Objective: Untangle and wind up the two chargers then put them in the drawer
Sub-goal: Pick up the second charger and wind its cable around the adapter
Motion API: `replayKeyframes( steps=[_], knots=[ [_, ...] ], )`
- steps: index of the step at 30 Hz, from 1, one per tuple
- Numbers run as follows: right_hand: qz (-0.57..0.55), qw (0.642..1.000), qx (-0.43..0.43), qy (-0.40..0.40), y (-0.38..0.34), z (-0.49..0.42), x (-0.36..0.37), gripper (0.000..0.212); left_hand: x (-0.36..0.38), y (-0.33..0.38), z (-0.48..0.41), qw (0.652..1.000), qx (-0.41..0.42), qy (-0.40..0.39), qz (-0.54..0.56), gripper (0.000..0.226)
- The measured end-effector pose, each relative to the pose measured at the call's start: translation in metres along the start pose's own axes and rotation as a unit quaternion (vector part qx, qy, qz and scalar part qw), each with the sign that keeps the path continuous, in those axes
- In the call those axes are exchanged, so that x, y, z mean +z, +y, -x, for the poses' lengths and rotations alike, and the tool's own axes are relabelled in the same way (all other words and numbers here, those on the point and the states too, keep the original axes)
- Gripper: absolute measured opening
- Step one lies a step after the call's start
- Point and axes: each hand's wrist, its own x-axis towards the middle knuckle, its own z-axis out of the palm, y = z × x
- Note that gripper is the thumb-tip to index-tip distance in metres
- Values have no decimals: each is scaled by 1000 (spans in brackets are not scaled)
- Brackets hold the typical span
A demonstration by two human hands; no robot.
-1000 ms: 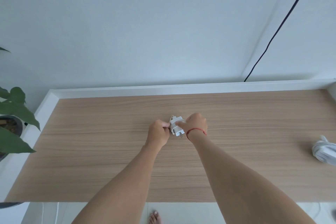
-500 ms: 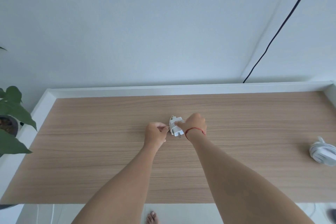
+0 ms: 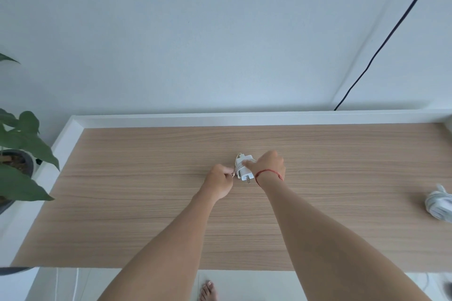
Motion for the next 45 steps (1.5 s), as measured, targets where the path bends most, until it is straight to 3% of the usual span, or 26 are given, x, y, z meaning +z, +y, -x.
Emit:
replayKeyframes(
  steps=[4, 11, 20, 25, 33, 41, 45],
  knots=[
    [6, 1000, -6, -14, 2, 6, -7, 45, -6, 0, 6, 989, -85, 12, 122, 37],
    [-14, 1000, -15, -17, 8, 5, -1, 44, -11, 1, 13, 981, -97, 44, 164, 44],
    [-140, 990, -15, 10, 20, -6, -2, 45, -7, 14, 10, 956, -154, 86, 234, 23],
    [-132, 988, -51, -63, 16, -2, 9, 32, 0, 30, 5, 945, -181, 66, 265, 36],
    [-165, 982, -18, -85, 5, 9, 6, 32, -7, 32, 4, 946, -194, 43, 256, 37],
    [-244, 969, 12, -38, -6, 10, -22, 28, -19, 71, -11, 964, -149, 40, 217, 37],
    [-269, 962, 36, -10, 16, 4, -57, 28, 3, 104, -14, 975, -119, -5, 186, 33]
  ],
)
